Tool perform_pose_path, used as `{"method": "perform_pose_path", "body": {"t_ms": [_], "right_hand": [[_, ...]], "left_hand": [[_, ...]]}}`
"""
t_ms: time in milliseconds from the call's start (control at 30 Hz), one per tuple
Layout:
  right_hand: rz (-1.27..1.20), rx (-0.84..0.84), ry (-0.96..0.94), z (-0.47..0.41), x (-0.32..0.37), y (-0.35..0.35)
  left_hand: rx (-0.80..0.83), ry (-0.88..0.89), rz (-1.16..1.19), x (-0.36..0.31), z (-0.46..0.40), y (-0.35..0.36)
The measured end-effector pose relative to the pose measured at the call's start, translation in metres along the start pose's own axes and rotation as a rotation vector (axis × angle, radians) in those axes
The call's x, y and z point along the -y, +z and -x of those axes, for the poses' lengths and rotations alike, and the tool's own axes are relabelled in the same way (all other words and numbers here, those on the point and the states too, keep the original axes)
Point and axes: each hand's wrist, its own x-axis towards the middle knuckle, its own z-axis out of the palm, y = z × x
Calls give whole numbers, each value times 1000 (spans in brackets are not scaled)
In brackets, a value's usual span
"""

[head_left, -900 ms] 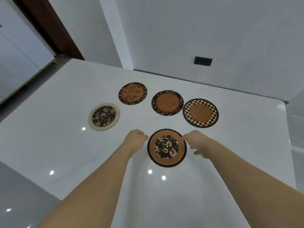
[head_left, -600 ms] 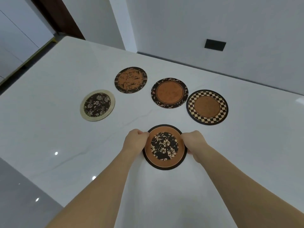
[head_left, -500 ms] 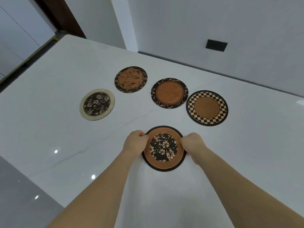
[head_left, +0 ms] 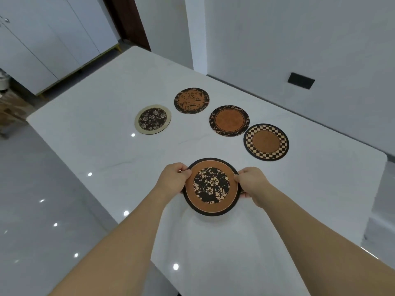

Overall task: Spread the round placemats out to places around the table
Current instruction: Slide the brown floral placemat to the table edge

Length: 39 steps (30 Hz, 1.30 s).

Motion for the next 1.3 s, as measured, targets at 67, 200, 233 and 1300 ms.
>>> {"method": "perform_pose_path", "body": {"t_ms": [67, 200, 233, 1300], "right_hand": [[21, 37, -17, 13, -8, 5], [91, 102, -21, 39, -32, 18], [110, 117, -21, 45, -38, 21], [520, -55, -257, 70, -176, 78]], "left_hand": [[-25, -25, 37, 15, 24, -2], [-43, -76, 85, 51, 63, -2], [-40, -83, 100, 60, 71, -3], [-194, -25, -63, 196, 136, 59]]}}
